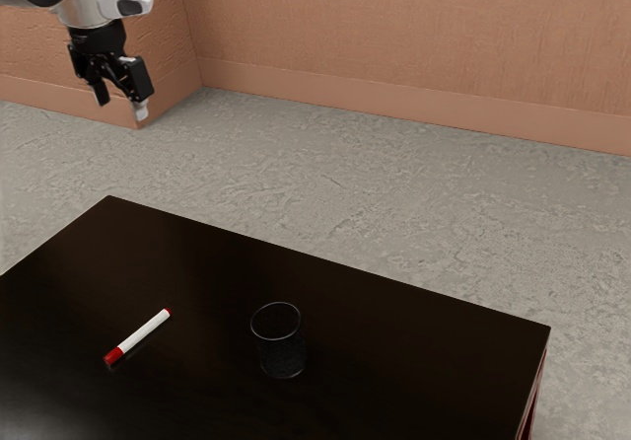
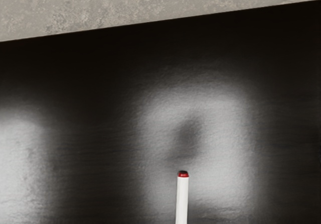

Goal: Put the marker into the pen holder.

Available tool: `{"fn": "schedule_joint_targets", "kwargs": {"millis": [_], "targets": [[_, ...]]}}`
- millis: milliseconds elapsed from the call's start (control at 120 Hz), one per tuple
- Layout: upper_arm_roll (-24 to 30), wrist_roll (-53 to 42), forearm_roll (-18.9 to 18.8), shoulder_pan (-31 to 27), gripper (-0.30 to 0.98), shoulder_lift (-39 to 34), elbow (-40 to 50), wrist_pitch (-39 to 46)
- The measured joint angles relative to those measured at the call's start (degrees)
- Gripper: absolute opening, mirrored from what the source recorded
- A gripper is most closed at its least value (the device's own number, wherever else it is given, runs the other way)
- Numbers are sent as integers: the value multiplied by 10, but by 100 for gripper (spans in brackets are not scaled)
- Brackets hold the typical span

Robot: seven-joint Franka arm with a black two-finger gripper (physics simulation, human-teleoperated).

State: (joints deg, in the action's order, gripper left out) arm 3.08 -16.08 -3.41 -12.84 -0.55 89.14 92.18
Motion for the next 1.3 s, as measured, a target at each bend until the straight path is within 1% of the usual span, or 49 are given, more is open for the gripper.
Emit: {"fn": "schedule_joint_targets", "kwargs": {"millis": [433,500,533,575,650,733,767,842,883,933,1133,1300], "targets": [[5,11,13,15,69,-8,-6,-10],[4,20,7,25,69,-16,15,-13],[0,25,1,38,69,-18,48,-7],[-15,31,-4,67,69,-20,116,16],[-45,41,-8,111,69,-9,230,80],[-67,48,-8,135,69,40,277,152],[-70,49,-6,127,68,60,289,180],[-73,50,-2,66,69,80,329,244],[-73,50,0,49,69,88,335,272],[-73,50,1,49,69,89,348,299],[-75,51,8,62,68,56,479,422],[-75,49,10,62,64,65,494,487]]}}
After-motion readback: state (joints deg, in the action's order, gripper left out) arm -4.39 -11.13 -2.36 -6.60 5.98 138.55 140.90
